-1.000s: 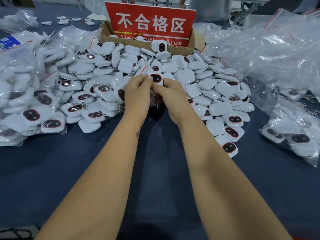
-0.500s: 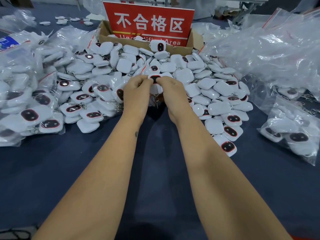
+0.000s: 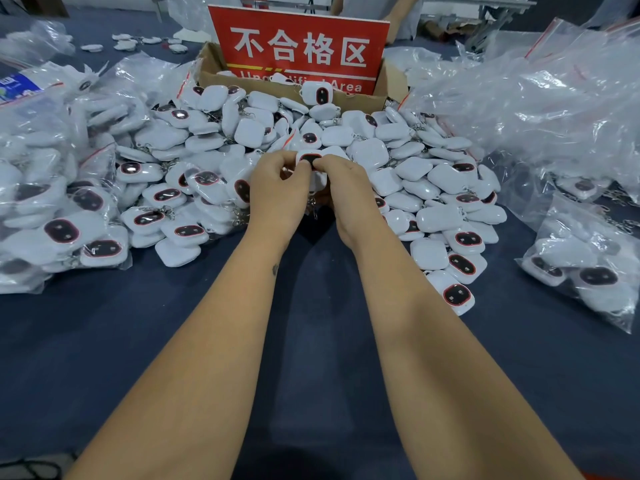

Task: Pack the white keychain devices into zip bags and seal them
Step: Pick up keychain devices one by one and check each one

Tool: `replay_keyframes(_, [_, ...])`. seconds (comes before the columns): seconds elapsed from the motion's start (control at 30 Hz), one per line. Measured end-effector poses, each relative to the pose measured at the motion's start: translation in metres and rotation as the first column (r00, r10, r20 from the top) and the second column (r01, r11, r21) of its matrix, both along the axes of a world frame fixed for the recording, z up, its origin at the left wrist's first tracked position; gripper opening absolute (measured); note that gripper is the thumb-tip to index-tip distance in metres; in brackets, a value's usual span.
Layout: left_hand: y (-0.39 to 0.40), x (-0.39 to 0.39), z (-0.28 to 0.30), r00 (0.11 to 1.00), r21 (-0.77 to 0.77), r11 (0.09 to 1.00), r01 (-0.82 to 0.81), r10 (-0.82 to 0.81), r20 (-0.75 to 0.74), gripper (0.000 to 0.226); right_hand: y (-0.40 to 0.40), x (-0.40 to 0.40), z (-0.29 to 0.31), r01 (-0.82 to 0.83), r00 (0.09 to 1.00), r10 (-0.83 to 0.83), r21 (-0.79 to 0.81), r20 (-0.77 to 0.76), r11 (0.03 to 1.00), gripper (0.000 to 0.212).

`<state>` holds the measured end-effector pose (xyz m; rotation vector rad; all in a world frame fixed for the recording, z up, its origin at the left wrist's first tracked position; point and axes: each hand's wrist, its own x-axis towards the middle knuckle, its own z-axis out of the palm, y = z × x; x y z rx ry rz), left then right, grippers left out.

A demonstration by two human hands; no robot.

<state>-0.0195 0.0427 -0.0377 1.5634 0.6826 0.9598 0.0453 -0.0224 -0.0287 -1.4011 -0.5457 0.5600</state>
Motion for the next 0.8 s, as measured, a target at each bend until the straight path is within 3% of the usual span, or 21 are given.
replay_keyframes(0.33, [0.0,-0.001,0.002,1.0,0.029,0.999,-0.017,0.018,-0.021,0.011,0.0,0.004,-0.002,0.007,0.998,-0.006,0.027,-0.063,1.0,0.021])
replay_keyframes(0.5, [-0.003,-0.005,0.006,0.999,0.011,1.0,-0.012,0.011,0.038,0.022,0.0,0.009,0.004,0.156,0.961,-0.108,0.176,-0.257,0.972,0.019])
replay_keyframes(0.6, [-0.002,-0.004,0.007,0.995,0.033,0.995,-0.096,0.095,0.032,0.032,-0.001,0.013,0.008,0.165,0.93,-0.031,0.342,-0.365,0.925,0.014])
replay_keyframes(0.7, [-0.002,-0.002,0.009,0.992,0.025,0.993,-0.117,0.116,0.039,0.034,-0.002,0.011,0.009,0.094,0.952,0.047,0.434,-0.303,0.896,0.009])
replay_keyframes(0.8, [-0.003,-0.004,0.01,0.989,0.018,0.991,-0.131,0.13,0.073,0.022,0.001,0.005,0.008,0.04,0.972,0.053,0.384,-0.23,0.922,0.009])
